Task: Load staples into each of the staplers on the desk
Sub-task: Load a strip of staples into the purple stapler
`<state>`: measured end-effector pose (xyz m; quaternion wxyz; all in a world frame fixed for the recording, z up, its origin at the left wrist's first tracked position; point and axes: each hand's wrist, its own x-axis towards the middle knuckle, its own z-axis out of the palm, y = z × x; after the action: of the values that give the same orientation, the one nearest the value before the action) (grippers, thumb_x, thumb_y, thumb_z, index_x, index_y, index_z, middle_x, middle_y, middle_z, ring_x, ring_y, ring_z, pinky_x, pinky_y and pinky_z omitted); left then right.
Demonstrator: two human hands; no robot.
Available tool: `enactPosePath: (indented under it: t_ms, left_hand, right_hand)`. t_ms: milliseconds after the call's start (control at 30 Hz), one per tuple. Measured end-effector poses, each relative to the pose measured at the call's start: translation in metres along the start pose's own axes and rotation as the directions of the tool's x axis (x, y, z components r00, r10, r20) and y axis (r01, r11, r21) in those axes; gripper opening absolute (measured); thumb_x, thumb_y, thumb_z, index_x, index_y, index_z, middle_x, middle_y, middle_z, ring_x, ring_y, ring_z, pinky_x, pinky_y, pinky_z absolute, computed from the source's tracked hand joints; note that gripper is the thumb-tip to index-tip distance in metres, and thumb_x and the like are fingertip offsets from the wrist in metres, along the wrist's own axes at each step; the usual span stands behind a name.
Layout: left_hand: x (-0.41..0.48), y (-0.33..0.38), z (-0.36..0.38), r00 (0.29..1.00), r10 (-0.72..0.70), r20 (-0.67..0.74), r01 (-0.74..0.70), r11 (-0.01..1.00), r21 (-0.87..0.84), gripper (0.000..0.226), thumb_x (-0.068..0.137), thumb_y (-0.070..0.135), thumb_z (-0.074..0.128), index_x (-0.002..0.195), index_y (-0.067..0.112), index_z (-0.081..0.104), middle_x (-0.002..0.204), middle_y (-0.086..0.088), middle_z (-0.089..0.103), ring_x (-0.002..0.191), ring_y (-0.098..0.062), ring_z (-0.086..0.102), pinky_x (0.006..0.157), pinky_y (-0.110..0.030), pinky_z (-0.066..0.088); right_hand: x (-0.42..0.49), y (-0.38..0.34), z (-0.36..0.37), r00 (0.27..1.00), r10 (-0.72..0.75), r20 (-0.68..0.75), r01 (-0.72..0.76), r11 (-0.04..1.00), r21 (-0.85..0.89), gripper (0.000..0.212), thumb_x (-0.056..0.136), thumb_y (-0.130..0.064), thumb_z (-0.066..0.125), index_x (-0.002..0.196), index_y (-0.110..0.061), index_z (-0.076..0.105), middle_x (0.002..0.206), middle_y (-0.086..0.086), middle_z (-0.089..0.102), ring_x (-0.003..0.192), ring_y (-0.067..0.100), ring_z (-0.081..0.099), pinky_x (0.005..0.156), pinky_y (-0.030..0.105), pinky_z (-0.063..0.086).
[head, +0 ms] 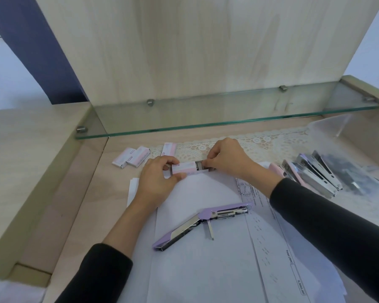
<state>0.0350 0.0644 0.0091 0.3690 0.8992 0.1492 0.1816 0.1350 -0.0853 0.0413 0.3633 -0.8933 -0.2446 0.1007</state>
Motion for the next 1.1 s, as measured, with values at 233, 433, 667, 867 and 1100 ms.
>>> enactPosePath:
  t_ms: [233,433,667,867,1100]
  left_hand:
    - [-0.001,-0.001,0.0,1.0,0.009,-0.008,-0.009,1.0,0.006,0.027,0.073,0.018,0.074,0.097,0.017,0.063,0.102,0.002,0.062,0.091,-0.014,0.051,0.081,-0.022,0.037]
    - [-0.002,0.0,0.0,1.0,0.01,-0.009,-0.01,1.0,-0.007,0.027,0.073,0.018,0.074,0.098,0.017,0.064,0.103,0.002,0.061,0.089,-0.012,0.05,0.079,-0.019,0.035]
    - [-0.002,-0.001,-0.001,1.0,0.016,-0.018,-0.016,1.0,0.001,0.027,0.073,0.019,0.074,0.098,0.017,0.064,0.102,0.003,0.061,0.089,-0.011,0.05,0.076,-0.017,0.033]
    - [-0.001,-0.002,0.0,0.999,0.028,-0.023,-0.028,1.0,0.004,0.027,0.073,0.018,0.075,0.098,0.016,0.065,0.101,0.004,0.06,0.087,-0.011,0.05,0.073,-0.013,0.031]
    - [-0.001,-0.003,0.001,0.999,0.026,-0.039,-0.026,1.0,-0.011,0.027,0.071,0.018,0.076,0.097,0.016,0.065,0.101,0.001,0.062,0.085,-0.01,0.05,0.073,-0.012,0.032]
  right_hand:
    - [0.0,0.001,-0.005,0.996,0.092,0.003,-0.091,0.972,0.215,0.017,0.075,-0.006,0.064,0.058,-0.003,0.066,0.046,0.0,0.059,0.044,0.006,0.052,0.052,0.021,0.047]
    - [-0.006,0.005,-0.01,0.991,0.133,0.016,-0.127,0.897,0.424,0.011,0.076,0.005,0.059,0.065,0.002,0.059,0.068,0.017,0.065,0.041,0.013,0.059,0.047,0.023,0.054]
    - [-0.004,0.007,-0.017,0.988,0.151,-0.034,-0.108,0.832,0.544,0.018,0.076,0.007,0.059,0.066,-0.006,0.052,0.066,0.016,0.064,0.048,0.024,0.062,0.051,0.033,0.058]
    - [-0.006,0.015,-0.019,1.0,0.008,0.01,-0.01,0.97,0.242,0.021,0.076,0.007,0.062,0.067,-0.012,0.06,0.054,0.013,0.061,0.035,0.01,0.053,0.043,0.022,0.051]
    - [-0.005,0.006,-0.003,1.0,-0.019,-0.005,0.02,0.987,0.157,0.01,0.07,-0.009,0.074,0.068,-0.004,0.066,0.054,0.008,0.064,0.032,0.003,0.048,0.041,0.008,0.041]
